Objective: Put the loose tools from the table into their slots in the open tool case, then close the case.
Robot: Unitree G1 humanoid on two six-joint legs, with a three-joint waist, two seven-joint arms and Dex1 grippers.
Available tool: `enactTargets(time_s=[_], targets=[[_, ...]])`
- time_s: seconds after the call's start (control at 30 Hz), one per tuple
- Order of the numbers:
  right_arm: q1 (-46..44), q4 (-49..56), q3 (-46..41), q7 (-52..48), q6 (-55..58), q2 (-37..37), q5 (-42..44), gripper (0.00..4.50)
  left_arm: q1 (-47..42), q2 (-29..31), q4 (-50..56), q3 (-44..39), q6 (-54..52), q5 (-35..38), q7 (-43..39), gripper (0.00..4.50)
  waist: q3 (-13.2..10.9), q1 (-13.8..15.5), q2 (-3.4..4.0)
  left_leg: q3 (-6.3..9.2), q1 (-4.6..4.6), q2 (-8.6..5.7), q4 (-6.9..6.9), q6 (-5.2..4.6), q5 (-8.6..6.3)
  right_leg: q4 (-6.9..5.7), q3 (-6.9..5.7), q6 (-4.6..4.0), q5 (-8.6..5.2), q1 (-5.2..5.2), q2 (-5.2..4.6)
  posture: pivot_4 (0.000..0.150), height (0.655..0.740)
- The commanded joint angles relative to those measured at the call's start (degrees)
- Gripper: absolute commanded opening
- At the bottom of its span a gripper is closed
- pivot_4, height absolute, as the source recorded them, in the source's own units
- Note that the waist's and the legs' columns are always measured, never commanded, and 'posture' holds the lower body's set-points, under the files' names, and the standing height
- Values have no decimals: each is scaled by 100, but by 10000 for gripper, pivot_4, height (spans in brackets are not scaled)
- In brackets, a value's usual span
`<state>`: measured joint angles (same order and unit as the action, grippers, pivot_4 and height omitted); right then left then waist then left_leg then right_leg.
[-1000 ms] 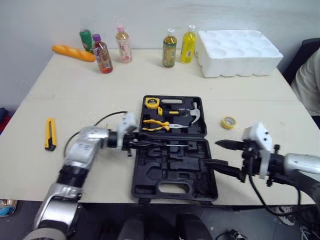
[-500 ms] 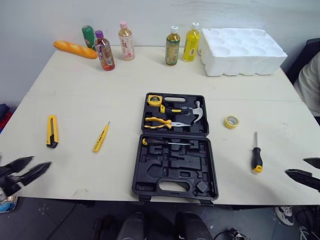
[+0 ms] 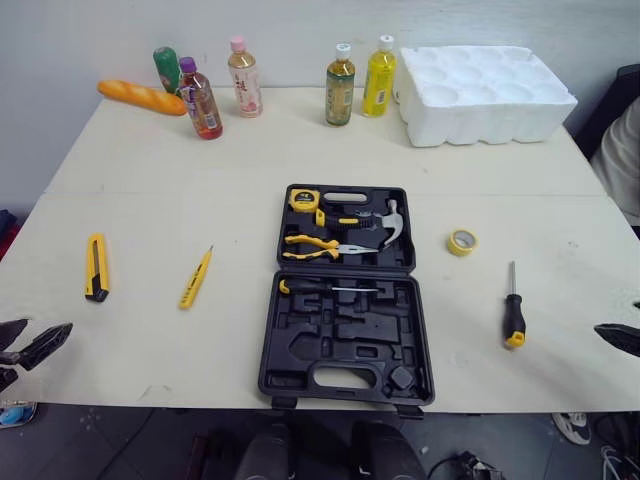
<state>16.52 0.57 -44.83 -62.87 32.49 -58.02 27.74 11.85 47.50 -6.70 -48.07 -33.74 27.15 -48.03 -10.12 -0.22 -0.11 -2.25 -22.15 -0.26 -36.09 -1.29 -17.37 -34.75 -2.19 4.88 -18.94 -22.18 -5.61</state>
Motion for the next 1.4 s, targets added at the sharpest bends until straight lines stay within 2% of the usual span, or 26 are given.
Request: enactTargets(time_s=[0.03,0.13,0.2,0.3,0.4,0.5,0.63,0.73,0.93,1.1,1.27,1.3,1.33,1.37,1.4], targets=[[108,1179,-58,453,262,507,345,45000,-112,16,1236,338,-518,705,-219,44564,2,9,-6,0,-6,0,0,0,3,-6,1,0,0,-6,0,1500,7400],[16,2173,-168,1219,971,987,777,45000,-320,118,2043,839,-903,1175,-409,44564,0,23,-2,2,-8,-2,-13,19,10,-27,5,6,3,-6,-3,1500,7400],[-1,3026,14,2003,1405,1455,921,45000,-809,232,2354,1343,-1111,1459,-509,44564,4,19,-10,2,-4,-3,-12,39,19,-33,8,10,8,-5,-3,1500,7400],[-224,4317,623,3701,2236,2431,874,45000,-2097,126,2660,2371,-1299,1796,-540,44564,10,18,-20,11,-2,-1,-10,62,37,-74,0,-3,2,-17,0,1500,7400],[-566,4891,812,4791,2941,2995,763,45000,-2976,101,2902,3131,-1379,1989,-816,44564,9,-13,-17,8,-8,-2,-13,86,71,-89,3,-5,1,-29,4,1500,7400],[-913,5120,855,5480,3656,3337,750,45000,-3646,136,2884,3706,-1280,1971,-1214,44564,10,-102,-14,-14,-8,-3,-8,71,83,-111,20,-3,1,-35,18,1500,7400],[-1526,5132,1158,6199,4456,3660,512,45000,-4627,-150,2579,4429,-1024,1886,-1745,44564,8,-120,-21,-12,-13,-2,-21,69,95,-117,13,-3,1,-36,26,1500,7400],[-1992,4946,1159,6557,5061,3836,245,45000,-5012,-390,2464,4824,-848,1822,-2059,44564,8,-128,-21,-19,-6,-4,-27,65,97,-120,20,-3,1,-35,26,1500,7400],[-2731,4389,1086,6591,5966,4025,-134,45000,-5178,-987,2469,5287,-533,1631,-2109,44564,8,-119,-21,-18,-17,-4,-39,56,103,-133,20,0,2,-36,30,1500,7400],[-2771,4082,1388,6435,5830,3854,-372,45000,-5260,-1142,2301,5413,-428,1486,-2109,44564,8,-121,-21,-18,-20,-4,-40,51,104,-132,21,2,3,-37,31,1500,7400],[-2677,4059,1428,6341,5635,4005,-534,29340,-5339,-1191,2134,5467,-302,1332,-2164,45000,8,-121,-21,-18,-20,-5,-42,49,105,-134,21,4,4,-37,33,1500,7400],[-2653,4085,1425,6344,5632,4050,-577,22636,-5359,-1205,2104,5470,-291,1304,-2149,45000,8,-121,-21,-18,-20,-5,-42,49,105,-133,21,4,4,-36,33,1500,7400],[-2634,4113,1419,6342,5623,4089,-614,19587,-5372,-1215,2081,5471,-278,1277,-2141,45000,8,-118,-21,-18,-20,-5,-42,49,105,-133,21,4,4,-36,33,1500,7400],[-2622,4134,1414,6338,5615,4123,-648,12912,-5378,-1221,2063,5470,-268,1257,-2141,45000,8,-117,-21,-18,-20,-5,-42,49,105,-133,20,4,4,-36,33,1500,7400],[-2613,4150,1417,6331,5606,4148,-678,10350,-5380,-1223,2050,5469,-258,1245,-2146,45000,8,-117,-21,-18,-20,-5,-43,49,105,-134,21,5,5,-36,32,1500,7400]])
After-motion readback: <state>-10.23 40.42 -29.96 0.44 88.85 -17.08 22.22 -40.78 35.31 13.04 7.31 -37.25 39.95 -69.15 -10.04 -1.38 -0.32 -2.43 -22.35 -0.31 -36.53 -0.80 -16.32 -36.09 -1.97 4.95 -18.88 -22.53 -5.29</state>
